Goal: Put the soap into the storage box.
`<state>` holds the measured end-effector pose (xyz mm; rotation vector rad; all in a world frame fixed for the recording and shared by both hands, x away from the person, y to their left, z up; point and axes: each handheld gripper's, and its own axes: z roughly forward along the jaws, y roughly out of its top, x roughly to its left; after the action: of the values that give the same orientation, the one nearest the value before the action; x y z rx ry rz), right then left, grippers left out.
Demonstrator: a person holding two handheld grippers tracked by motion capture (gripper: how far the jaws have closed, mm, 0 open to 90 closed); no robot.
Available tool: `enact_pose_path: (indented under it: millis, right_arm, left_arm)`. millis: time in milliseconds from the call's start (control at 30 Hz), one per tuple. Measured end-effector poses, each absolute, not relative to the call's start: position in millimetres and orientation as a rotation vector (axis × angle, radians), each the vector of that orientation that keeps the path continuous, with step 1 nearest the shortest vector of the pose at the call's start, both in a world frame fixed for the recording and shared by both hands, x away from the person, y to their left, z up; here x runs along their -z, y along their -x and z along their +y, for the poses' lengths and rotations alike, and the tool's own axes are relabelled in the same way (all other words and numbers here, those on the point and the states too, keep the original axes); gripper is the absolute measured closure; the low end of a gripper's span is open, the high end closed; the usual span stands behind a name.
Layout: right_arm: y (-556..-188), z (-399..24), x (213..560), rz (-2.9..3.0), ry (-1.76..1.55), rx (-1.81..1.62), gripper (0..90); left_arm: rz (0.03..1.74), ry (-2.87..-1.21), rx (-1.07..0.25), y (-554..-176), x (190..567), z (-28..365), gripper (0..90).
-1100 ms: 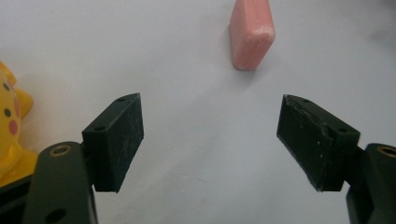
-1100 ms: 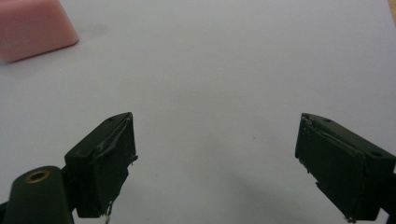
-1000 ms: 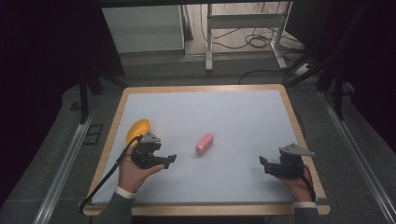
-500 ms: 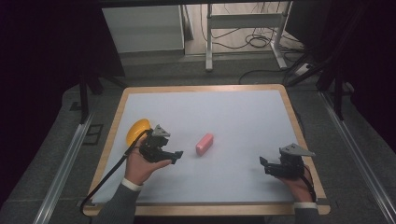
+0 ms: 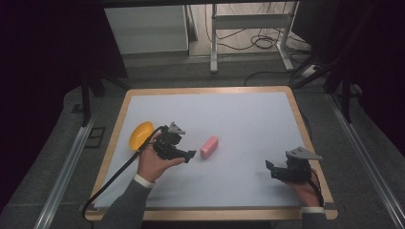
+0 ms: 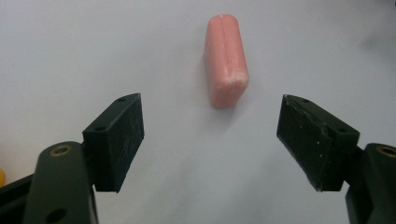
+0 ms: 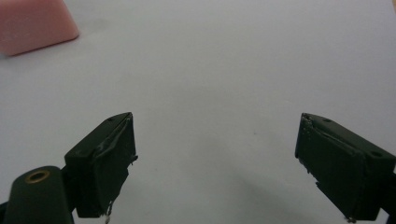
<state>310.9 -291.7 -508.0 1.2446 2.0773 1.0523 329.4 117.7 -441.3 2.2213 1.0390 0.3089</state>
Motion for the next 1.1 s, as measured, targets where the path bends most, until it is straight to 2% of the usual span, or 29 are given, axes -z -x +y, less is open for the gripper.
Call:
enact_pose_path:
  millis: [1100]
  right_arm:
    - [-313,-292,511,2.082,-1.245,-1.025,12.1]
  left_arm:
    - [1.039,-2.257,-0.248,-365,449,74,24.8]
